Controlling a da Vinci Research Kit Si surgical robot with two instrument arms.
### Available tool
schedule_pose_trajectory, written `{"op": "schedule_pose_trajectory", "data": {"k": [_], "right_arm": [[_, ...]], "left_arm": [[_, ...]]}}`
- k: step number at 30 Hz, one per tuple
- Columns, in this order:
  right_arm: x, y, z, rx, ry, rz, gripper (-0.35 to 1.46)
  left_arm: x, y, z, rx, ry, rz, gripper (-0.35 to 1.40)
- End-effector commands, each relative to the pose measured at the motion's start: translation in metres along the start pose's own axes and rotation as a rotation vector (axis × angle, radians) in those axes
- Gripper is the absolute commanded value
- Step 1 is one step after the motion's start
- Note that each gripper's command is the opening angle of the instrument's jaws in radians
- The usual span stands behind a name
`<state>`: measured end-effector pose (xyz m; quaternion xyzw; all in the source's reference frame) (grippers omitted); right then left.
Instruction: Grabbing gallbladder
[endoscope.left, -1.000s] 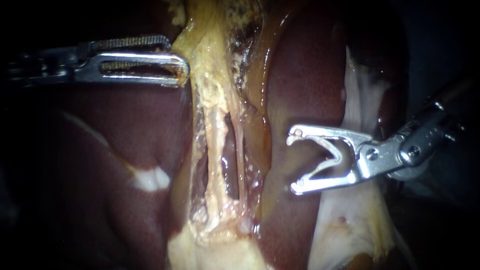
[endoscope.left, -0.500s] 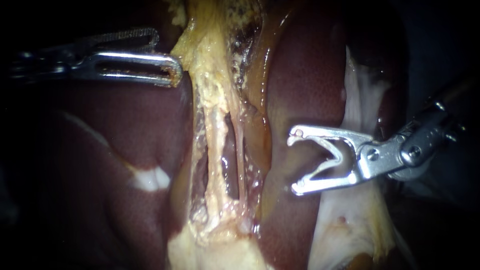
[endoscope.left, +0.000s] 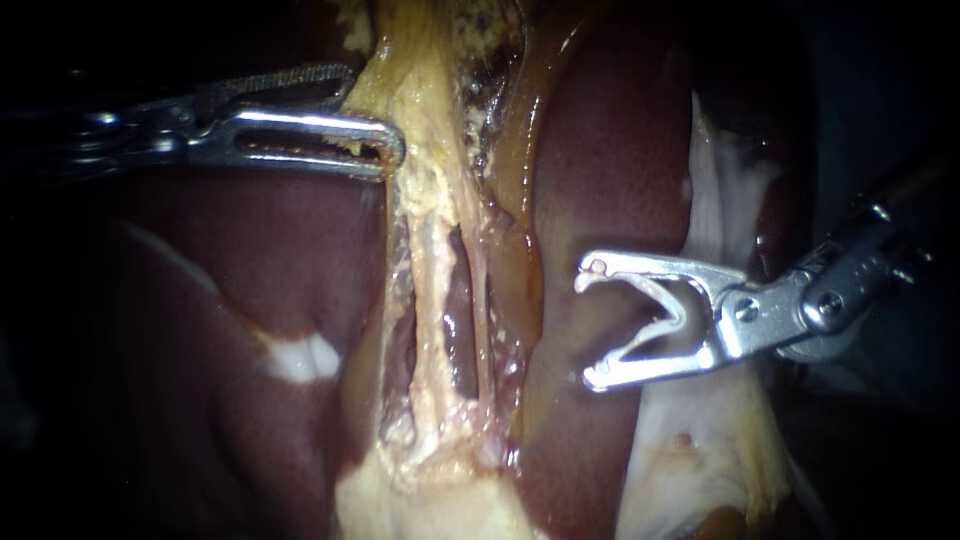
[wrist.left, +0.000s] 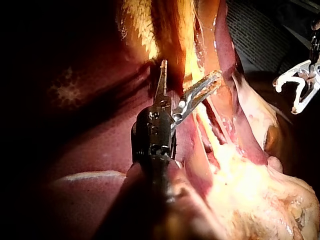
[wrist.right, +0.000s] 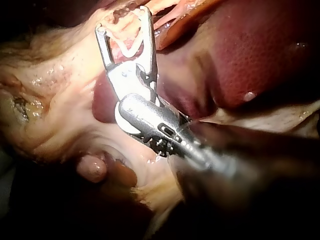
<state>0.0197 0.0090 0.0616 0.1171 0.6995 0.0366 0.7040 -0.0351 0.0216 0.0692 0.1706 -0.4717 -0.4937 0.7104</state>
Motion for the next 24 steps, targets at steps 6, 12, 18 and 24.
{"op": "schedule_pose_trajectory", "data": {"k": [6,12,18,24], "right_arm": [[0.0,0.0,0.0,0.0,0.0,0.0,0.55],[0.0,0.0,0.0,0.0,0.0,0.0,0.55],[0.0,0.0,0.0,0.0,0.0,0.0,0.55],[0.0,0.0,0.0,0.0,0.0,0.0,0.55]], "left_arm": [[0.0004,0.0011,0.0003,-0.001,0.0,-0.02,0.27],[0.0006,0.0018,-0.0004,-0.003,0.015,-0.047,-0.35],[0.0006,0.0019,-0.0008,-0.005,0.024,-0.058,-0.35],[0.0006,0.0019,-0.0009,-0.005,0.024,-0.058,-0.35]]}}
